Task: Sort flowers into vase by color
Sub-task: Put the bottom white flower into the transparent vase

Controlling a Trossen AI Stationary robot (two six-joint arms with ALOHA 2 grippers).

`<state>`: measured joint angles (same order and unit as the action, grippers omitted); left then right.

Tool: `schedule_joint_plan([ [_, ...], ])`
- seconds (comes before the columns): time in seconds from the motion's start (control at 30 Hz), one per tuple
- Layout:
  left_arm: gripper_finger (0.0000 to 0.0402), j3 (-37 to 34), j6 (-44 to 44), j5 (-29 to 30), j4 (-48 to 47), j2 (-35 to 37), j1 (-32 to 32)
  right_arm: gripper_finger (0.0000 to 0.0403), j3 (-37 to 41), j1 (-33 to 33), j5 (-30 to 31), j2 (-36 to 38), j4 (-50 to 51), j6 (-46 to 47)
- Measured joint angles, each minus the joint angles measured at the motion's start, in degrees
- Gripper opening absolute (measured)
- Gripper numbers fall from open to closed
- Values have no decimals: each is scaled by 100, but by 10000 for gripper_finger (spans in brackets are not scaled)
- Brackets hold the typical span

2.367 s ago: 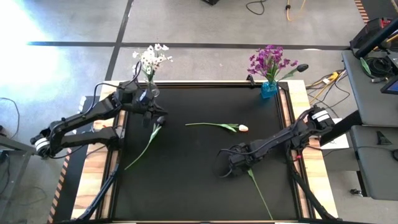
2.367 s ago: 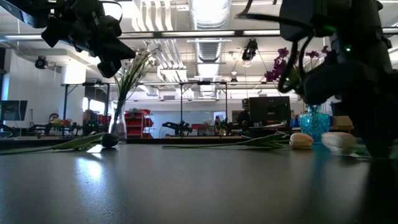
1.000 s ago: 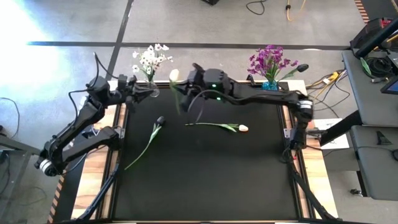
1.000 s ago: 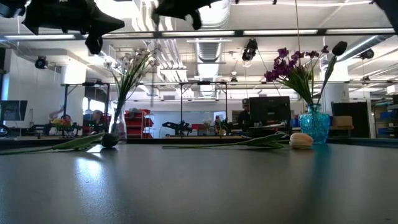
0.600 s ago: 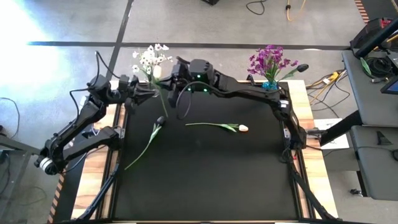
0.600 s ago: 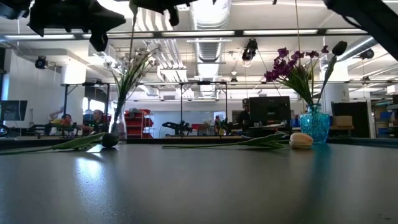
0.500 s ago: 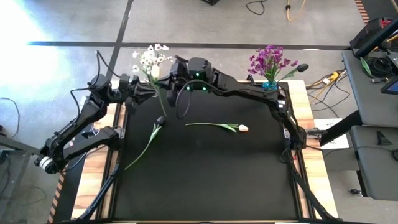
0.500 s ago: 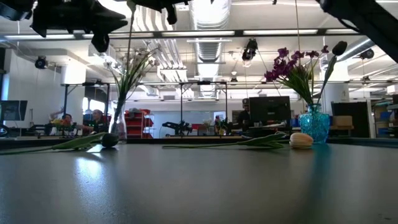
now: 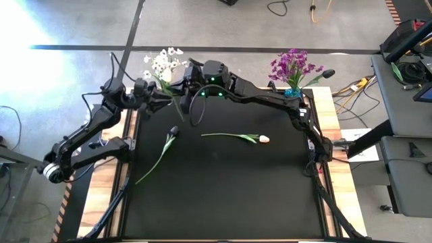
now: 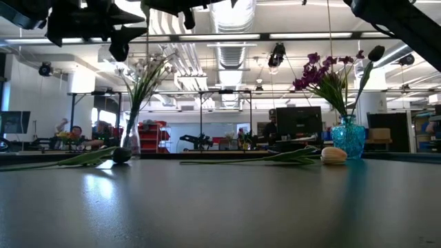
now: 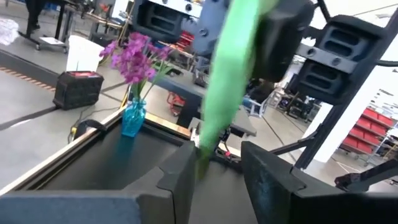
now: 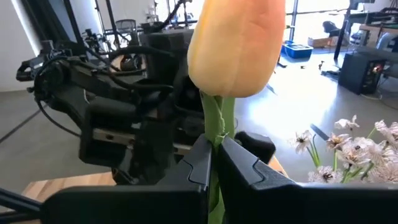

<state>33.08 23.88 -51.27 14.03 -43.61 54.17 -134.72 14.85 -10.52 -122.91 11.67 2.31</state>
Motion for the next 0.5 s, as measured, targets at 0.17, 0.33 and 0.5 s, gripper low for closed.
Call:
schedule_joint_plan([
  [0.17, 116, 0, -48, 49, 165, -119, 4, 13, 0, 5, -2, 0, -25, 16],
  [0.33, 115, 0, 50, 40, 701, -211, 4, 13, 0, 7, -2, 3, -39, 24],
  [0.5, 83, 0, 277, 14, 916, -354, 4, 13, 0, 7, 0, 7, -34, 25],
])
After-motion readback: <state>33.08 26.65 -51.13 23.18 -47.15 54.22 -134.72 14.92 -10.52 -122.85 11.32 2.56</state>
